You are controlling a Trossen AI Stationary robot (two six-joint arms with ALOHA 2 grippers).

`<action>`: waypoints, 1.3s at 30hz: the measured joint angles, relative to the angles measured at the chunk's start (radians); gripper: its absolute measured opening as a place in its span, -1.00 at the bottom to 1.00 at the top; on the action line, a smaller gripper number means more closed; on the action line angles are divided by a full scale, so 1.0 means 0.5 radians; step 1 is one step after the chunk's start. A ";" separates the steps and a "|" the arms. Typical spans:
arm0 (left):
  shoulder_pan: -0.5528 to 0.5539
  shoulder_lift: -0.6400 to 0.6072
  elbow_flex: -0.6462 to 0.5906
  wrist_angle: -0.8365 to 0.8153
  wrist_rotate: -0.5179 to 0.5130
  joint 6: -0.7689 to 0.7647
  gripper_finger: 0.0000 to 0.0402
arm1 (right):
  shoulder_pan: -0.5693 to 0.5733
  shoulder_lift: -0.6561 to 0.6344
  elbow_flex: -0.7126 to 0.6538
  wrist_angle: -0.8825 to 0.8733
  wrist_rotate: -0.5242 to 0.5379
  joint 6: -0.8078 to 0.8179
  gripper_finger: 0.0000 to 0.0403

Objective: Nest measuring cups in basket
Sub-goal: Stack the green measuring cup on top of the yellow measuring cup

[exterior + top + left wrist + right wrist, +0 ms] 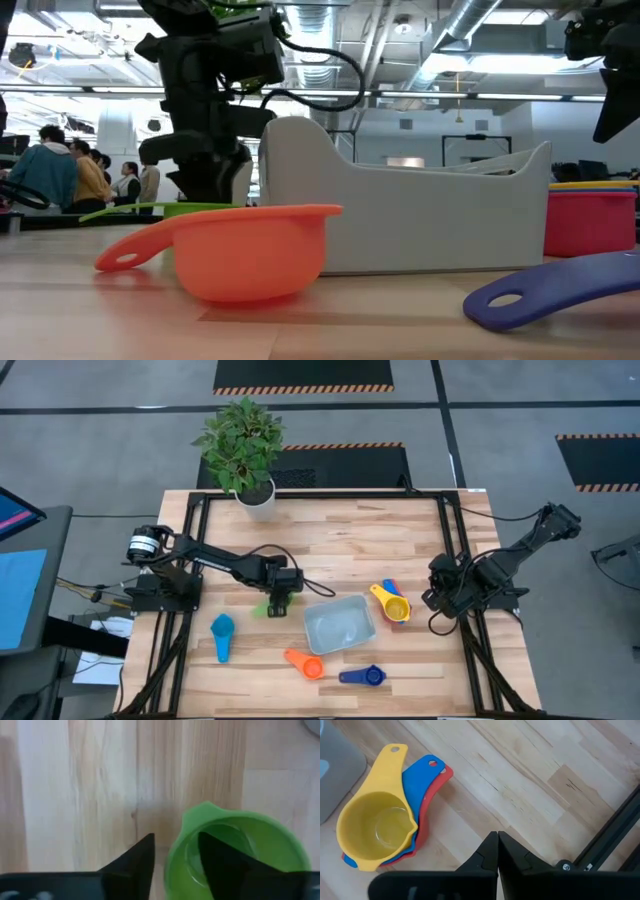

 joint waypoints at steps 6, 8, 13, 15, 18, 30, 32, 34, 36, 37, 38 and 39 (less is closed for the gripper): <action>0.024 0.000 0.060 -0.001 -0.008 0.220 -0.94 | 0.000 0.000 0.000 0.003 -0.003 0.000 -0.84; 0.042 -0.001 0.110 -0.028 -0.014 0.267 -0.97 | 0.000 0.000 0.000 0.003 -0.005 0.000 -0.84; 0.090 -0.001 0.320 -0.313 -0.162 0.390 -0.99 | 0.000 0.000 0.000 0.003 -0.006 0.000 -0.86; 0.111 -0.001 0.446 -0.480 -0.252 0.465 -0.99 | 0.000 0.000 0.000 0.004 -0.006 0.000 -0.88; 0.150 -0.001 0.633 -0.526 -0.316 0.659 -0.99 | 0.000 0.000 0.000 0.003 -0.006 -0.002 -0.89; 0.227 0.026 0.919 0.403 -0.240 1.529 -1.00 | 0.000 0.000 -0.001 -0.005 -0.005 0.014 -0.85; 0.233 0.078 0.921 0.564 -0.180 1.632 -1.00 | 0.000 0.000 -0.001 0.002 -0.004 0.047 -0.86; 0.241 0.156 0.939 0.655 -0.141 1.700 -1.00 | 0.000 -0.001 -0.001 0.030 -0.005 0.050 -0.88; 0.243 0.249 0.998 0.649 -0.145 1.744 -1.00 | 0.001 0.000 -0.002 0.075 -0.017 0.039 -0.89; 0.244 0.288 1.038 0.643 -0.162 1.760 -1.00 | 0.004 0.001 -0.002 0.089 -0.032 0.042 -0.90; 0.244 0.331 1.083 0.612 -0.172 1.771 -1.00 | 0.005 0.007 -0.002 0.093 -0.051 0.042 -0.91; 0.244 0.379 1.135 0.599 -0.169 1.772 -1.00 | 0.005 0.017 -0.002 0.109 -0.059 0.041 -0.91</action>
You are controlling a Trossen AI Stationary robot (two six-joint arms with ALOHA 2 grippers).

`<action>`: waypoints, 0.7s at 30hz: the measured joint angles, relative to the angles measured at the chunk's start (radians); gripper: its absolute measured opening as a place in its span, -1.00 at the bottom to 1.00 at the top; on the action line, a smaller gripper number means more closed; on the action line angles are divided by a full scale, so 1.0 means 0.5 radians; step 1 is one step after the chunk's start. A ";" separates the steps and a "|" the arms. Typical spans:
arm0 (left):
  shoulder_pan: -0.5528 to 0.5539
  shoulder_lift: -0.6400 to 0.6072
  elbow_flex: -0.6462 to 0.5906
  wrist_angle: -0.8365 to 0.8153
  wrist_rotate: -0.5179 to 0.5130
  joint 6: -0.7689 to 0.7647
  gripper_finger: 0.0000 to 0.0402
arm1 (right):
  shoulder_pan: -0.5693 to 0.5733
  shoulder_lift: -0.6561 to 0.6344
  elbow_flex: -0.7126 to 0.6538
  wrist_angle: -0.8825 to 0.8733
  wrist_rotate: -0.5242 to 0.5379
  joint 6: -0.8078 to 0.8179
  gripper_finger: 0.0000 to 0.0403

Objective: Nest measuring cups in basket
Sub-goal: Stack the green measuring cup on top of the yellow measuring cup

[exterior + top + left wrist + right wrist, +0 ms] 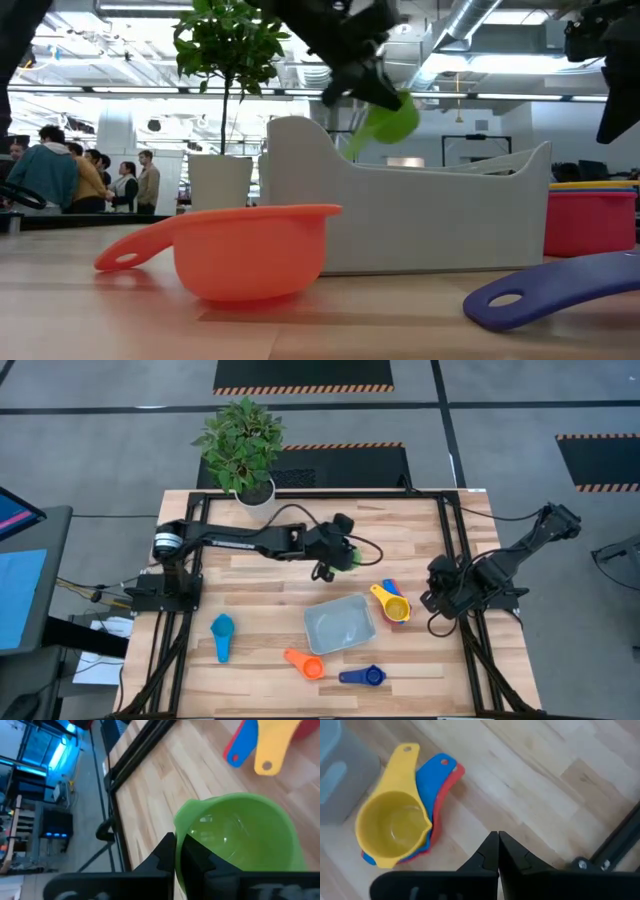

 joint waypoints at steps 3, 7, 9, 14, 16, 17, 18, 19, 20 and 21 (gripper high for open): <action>-0.002 0.064 0.069 -0.129 0.004 0.002 -1.00 | 0.000 0.059 0.000 0.074 0.001 -0.044 -0.91; -0.011 0.143 0.081 -0.118 0.027 0.003 -1.00 | 0.000 0.171 0.001 0.076 -0.001 -0.045 -0.87; -0.018 0.182 0.082 -0.122 0.054 0.035 -1.00 | 0.004 0.218 -0.002 0.089 -0.009 -0.042 -0.86; -0.047 0.297 0.108 0.115 0.060 0.161 -1.00 | 0.012 0.321 0.000 0.108 -0.001 -0.041 -0.90; -0.054 0.338 0.166 0.100 0.068 0.172 -1.00 | 0.023 0.343 -0.001 0.125 0.000 -0.041 -0.91; -0.058 0.351 0.197 0.136 0.070 0.177 -1.00 | 0.027 0.357 0.002 0.133 0.013 -0.043 -0.92; -0.060 0.364 0.211 0.108 0.068 0.197 -1.00 | 0.028 0.368 0.001 0.149 0.034 -0.050 -0.91; -0.067 0.389 0.241 0.152 0.066 0.211 -1.00 | 0.035 0.369 -0.001 0.165 0.068 -0.059 -0.91; -0.072 0.407 0.271 0.170 0.055 0.225 -1.00 | 0.041 0.373 0.002 0.176 0.129 -0.080 -0.89; -0.078 0.411 0.288 0.129 0.045 0.244 -1.00 | 0.041 0.376 0.002 0.190 0.198 -0.112 -0.88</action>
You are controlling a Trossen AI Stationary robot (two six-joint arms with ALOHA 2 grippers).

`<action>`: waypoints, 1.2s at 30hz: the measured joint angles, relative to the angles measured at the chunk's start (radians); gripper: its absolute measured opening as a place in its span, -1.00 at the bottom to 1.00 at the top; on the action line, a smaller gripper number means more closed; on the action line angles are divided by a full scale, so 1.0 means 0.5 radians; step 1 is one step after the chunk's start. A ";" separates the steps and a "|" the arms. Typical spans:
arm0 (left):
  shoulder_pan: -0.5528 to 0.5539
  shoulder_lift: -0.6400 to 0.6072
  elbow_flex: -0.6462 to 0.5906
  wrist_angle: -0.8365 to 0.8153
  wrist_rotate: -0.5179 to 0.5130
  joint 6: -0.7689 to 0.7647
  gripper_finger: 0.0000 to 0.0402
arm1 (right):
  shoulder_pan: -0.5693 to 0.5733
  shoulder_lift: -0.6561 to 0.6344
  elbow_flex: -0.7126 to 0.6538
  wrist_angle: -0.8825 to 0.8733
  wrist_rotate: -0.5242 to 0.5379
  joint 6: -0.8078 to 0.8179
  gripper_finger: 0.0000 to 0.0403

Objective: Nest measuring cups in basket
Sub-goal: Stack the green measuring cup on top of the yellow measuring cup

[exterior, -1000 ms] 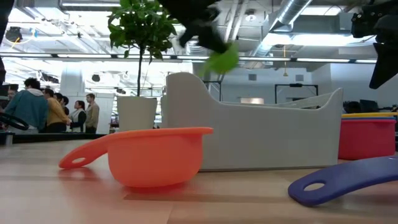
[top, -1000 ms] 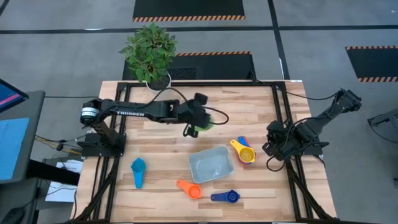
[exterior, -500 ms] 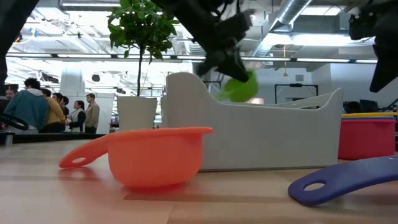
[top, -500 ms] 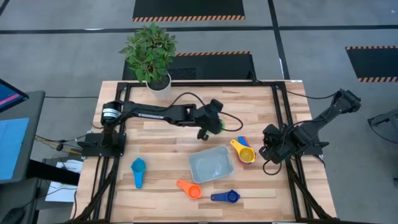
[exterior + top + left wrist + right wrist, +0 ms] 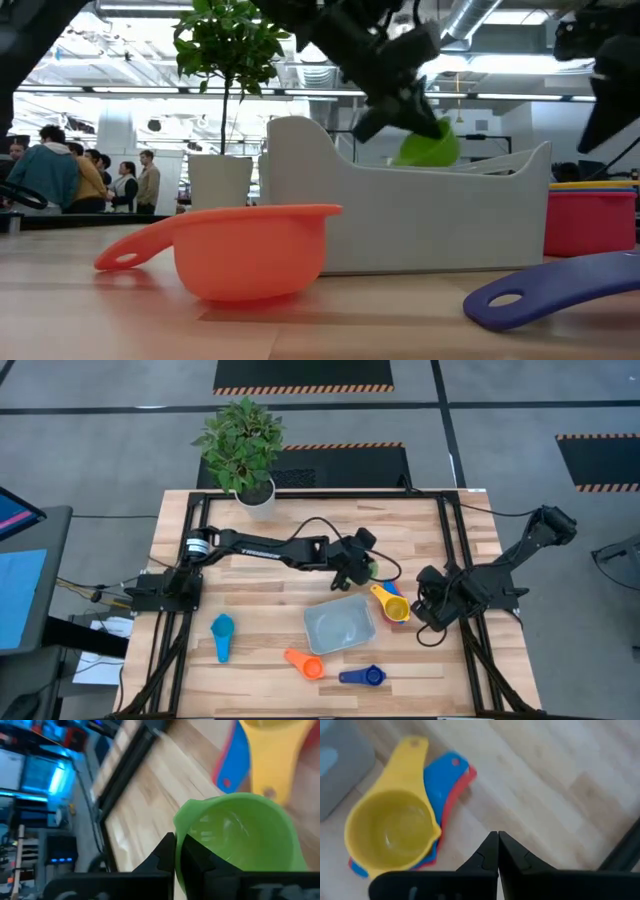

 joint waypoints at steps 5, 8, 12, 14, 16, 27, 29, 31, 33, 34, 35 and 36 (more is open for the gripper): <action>-0.038 0.001 0.110 0.037 0.007 0.017 -1.00 | -0.013 -0.002 -0.001 0.094 0.204 -0.153 -0.78; -0.054 0.006 0.122 0.016 0.047 0.039 -1.00 | -0.022 -0.002 -0.001 0.166 0.259 -0.241 -0.73; -0.055 0.022 0.125 0.042 0.263 0.114 -1.00 | -0.036 -0.002 -0.001 0.209 0.237 -0.256 -0.71; -0.055 0.037 0.124 0.038 0.295 0.181 -1.00 | -0.036 -0.002 -0.001 0.205 0.234 -0.245 -0.70; -0.055 0.083 0.129 0.118 0.339 0.254 -1.00 | -0.036 -0.002 -0.001 0.200 0.233 -0.208 -0.70; -0.123 0.255 0.187 0.295 0.397 0.413 -1.00 | -0.034 0.000 0.000 0.147 0.134 -0.084 -0.73; -0.139 0.260 0.199 0.293 0.422 0.413 -1.00 | -0.034 0.001 -0.001 0.148 0.125 -0.081 -0.74; -0.154 0.260 0.203 0.330 0.463 0.413 -1.00 | -0.034 0.000 -0.001 0.147 0.125 -0.081 -0.76; -0.165 0.260 0.203 0.363 0.483 0.413 -1.00 | -0.036 0.000 0.000 0.147 0.125 -0.081 -0.78; -0.170 0.260 0.203 0.383 0.493 0.413 -1.00 | -0.040 0.000 -0.001 0.147 0.125 -0.080 -0.79; -0.174 0.260 0.203 0.399 0.510 0.415 -1.00 | -0.047 0.000 -0.001 0.147 0.125 -0.076 -0.80; -0.177 0.258 0.204 0.401 0.538 0.415 -1.00 | -0.051 0.000 -0.001 0.148 0.125 -0.069 -0.81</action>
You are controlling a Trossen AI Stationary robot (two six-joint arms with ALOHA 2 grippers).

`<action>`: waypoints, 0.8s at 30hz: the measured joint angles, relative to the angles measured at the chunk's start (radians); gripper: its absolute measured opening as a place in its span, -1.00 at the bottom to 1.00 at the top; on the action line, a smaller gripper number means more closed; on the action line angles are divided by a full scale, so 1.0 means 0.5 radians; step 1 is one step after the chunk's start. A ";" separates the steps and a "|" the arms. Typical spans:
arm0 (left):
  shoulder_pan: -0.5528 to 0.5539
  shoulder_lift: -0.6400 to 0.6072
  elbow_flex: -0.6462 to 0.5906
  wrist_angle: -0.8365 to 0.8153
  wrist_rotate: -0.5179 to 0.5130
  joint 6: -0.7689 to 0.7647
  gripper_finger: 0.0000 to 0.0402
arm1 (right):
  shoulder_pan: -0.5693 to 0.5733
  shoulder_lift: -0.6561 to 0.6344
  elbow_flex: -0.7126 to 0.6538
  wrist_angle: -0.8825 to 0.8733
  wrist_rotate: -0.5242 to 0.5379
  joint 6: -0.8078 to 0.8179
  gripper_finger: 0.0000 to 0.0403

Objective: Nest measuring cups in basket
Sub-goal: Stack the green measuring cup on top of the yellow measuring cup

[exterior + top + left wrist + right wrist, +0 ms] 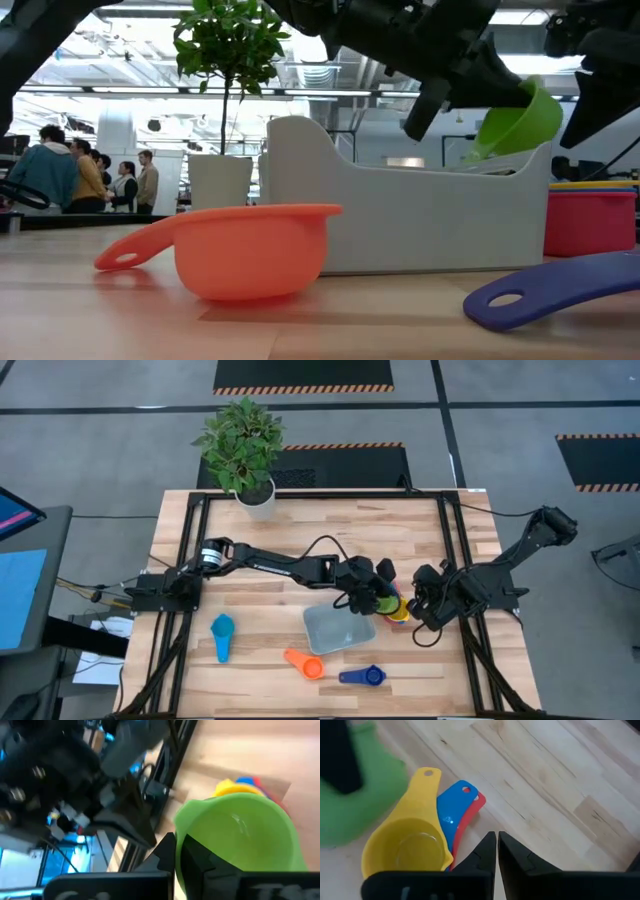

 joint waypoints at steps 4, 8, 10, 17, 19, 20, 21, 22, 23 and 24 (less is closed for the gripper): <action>-0.012 0.000 0.000 -0.004 0.041 0.002 -1.00 | -0.024 0.000 0.000 -0.046 0.029 0.075 -0.87; -0.012 0.000 0.000 0.018 0.093 0.001 -1.00 | -0.051 0.000 0.000 -0.055 0.049 0.077 -0.91; -0.012 0.000 -0.001 0.017 0.113 -0.025 -1.00 | -0.060 0.000 0.000 -0.054 0.049 0.072 -0.90; 0.006 0.000 -0.001 0.024 0.113 -0.024 -1.00 | -0.060 0.000 0.000 -0.024 0.049 0.071 -0.80; 0.013 0.045 0.005 0.132 0.111 -0.027 -1.00 | -0.060 0.000 0.000 0.022 0.049 0.036 -0.79; 0.014 0.062 0.003 0.168 0.094 -0.044 -1.00 | -0.060 0.000 0.000 0.043 0.049 0.025 -0.79; 0.014 0.075 -0.005 0.160 0.098 -0.050 -1.00 | -0.060 0.000 0.002 0.053 0.049 0.019 -0.80; 0.014 0.110 0.007 0.203 0.102 -0.034 -1.00 | -0.060 -0.001 0.006 0.040 0.049 0.019 -0.81; 0.011 0.139 0.033 0.228 0.087 -0.004 -1.00 | -0.060 -0.001 0.008 0.020 0.049 0.020 -0.82; 0.005 0.155 0.047 0.189 0.051 0.020 -1.00 | -0.058 0.000 0.008 0.008 0.049 0.021 -0.83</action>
